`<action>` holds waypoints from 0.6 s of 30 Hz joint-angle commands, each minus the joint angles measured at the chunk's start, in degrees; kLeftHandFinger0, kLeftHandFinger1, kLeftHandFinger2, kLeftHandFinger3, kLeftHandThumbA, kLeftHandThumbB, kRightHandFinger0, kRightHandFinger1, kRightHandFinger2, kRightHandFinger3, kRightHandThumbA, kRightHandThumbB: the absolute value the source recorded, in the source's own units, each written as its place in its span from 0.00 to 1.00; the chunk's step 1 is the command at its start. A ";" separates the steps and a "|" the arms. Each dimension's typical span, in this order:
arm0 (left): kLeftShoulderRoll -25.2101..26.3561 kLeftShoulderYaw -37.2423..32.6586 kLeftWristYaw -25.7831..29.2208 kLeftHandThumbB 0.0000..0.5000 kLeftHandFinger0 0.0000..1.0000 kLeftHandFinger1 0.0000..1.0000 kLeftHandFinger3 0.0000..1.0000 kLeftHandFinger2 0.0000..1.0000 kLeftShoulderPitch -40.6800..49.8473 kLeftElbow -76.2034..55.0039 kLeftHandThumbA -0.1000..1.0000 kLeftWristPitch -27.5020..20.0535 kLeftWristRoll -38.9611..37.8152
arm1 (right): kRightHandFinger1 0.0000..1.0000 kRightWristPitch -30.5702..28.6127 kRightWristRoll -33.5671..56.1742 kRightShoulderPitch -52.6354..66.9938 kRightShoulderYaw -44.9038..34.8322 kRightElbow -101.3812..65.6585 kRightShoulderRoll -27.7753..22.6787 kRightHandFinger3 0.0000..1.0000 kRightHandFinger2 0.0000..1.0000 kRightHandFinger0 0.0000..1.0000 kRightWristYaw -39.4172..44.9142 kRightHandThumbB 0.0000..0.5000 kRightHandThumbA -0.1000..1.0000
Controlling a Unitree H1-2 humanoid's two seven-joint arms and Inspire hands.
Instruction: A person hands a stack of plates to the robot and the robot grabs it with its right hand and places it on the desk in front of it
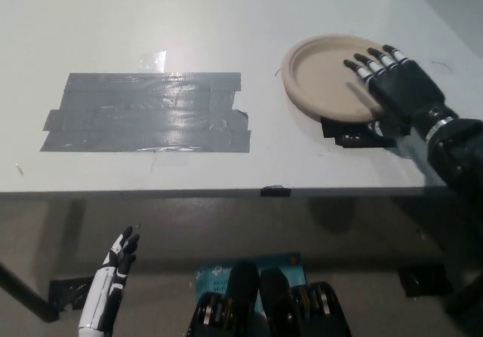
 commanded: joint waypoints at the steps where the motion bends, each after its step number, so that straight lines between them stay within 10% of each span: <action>1: 1.78 0.57 -2.00 0.42 1.00 1.00 1.00 1.00 -3.98 -3.73 1.00 1.35 -3.02 | 1.00 26.70 95.81 -20.60 -19.93 -48.30 -35.97 1.00 1.00 1.00 50.26 1.00 1.00; 18: 1.68 0.72 -2.22 0.46 1.00 1.00 1.00 1.00 -4.96 -4.84 1.00 3.23 -3.40 | 1.00 26.70 100.15 -15.50 -33.80 -58.35 -40.02 1.00 1.00 1.00 42.52 1.00 0.96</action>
